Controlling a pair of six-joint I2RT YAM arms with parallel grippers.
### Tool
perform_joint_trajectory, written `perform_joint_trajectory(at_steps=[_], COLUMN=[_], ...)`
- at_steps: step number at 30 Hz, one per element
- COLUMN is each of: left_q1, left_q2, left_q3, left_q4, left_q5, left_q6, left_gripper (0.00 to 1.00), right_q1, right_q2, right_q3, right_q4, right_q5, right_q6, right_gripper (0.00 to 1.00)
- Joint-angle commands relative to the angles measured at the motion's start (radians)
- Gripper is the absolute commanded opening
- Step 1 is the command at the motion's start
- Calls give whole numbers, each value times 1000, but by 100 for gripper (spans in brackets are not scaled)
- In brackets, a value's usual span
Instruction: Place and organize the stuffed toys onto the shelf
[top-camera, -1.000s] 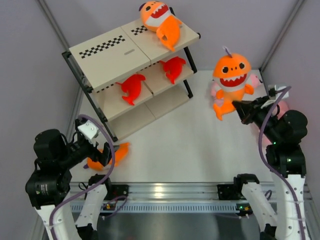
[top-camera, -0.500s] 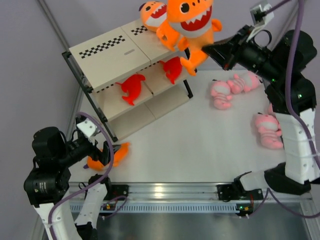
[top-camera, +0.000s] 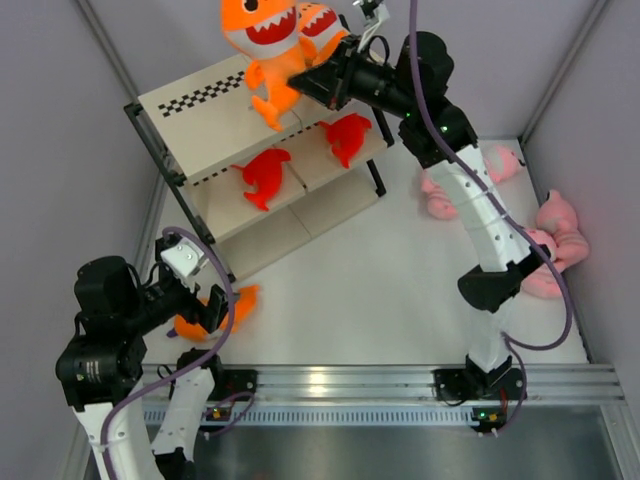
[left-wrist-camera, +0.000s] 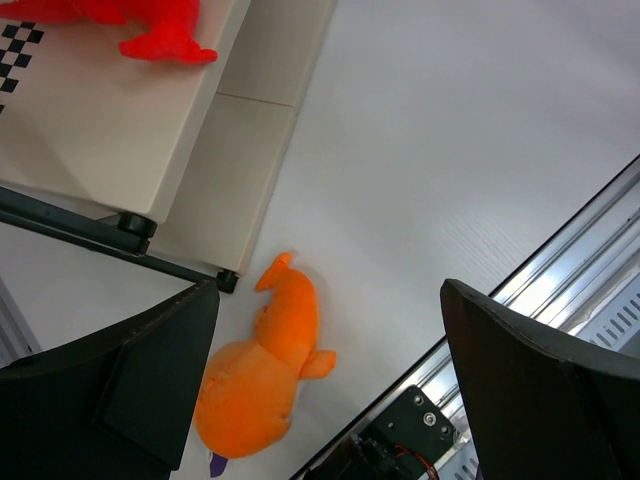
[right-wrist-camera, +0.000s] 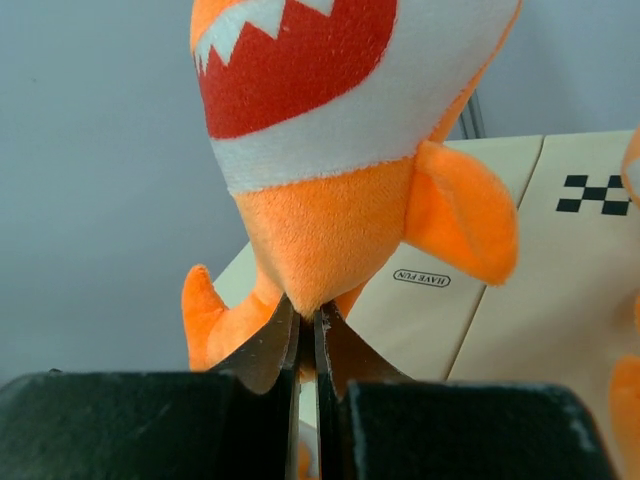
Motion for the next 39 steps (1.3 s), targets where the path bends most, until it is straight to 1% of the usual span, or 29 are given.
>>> perform_joint_trajectory(at_steps=[1, 10, 13, 16, 20, 23, 27, 29, 30, 34, 37, 38, 39], left_q1=[-10, -24, -27, -28, -28, -28, -30, -30, -30, -30, -30, -31, -30], left_q2=[-8, -23, -29, -33, -34, -37, -45, -45, -46, -48, -51, -52, -54], left_q3=[-15, -56, -63, -73, -76, -76, -81, -79, -78, -73, -75, -78, -82], left_q4=[11, 11, 11, 9, 9, 11, 9, 11, 11, 9, 9, 9, 9], left_q5=[1, -25, -42, -48, -45, -43, -42, -42, -40, -43, -49, -49, -48], left_q6=[26, 34, 35, 38, 34, 31, 32, 32, 29, 29, 29, 29, 28], left_gripper=[99, 98, 99, 98, 99, 99, 99, 99, 99, 99, 99, 99, 99], right_q1=[23, 21, 21, 21, 20, 17, 9, 6, 4, 3, 3, 4, 3], right_q2=[35, 110, 124, 109, 93, 73, 46, 43, 43, 40, 29, 26, 23], right_q3=[66, 64, 59, 21, -2, -20, -51, -52, -54, -56, -56, -60, -63], right_q4=[157, 157, 122, 108, 82, 82, 82, 76, 76, 85, 91, 93, 93], right_q5=[-9, 34, 31, 35, 72, 77, 98, 97, 95, 98, 94, 91, 85], right_q6=[77, 87, 83, 69, 40, 29, 32, 34, 34, 40, 38, 41, 43], right_gripper=[0, 0, 0, 0, 14, 21, 22, 18, 18, 22, 32, 39, 43])
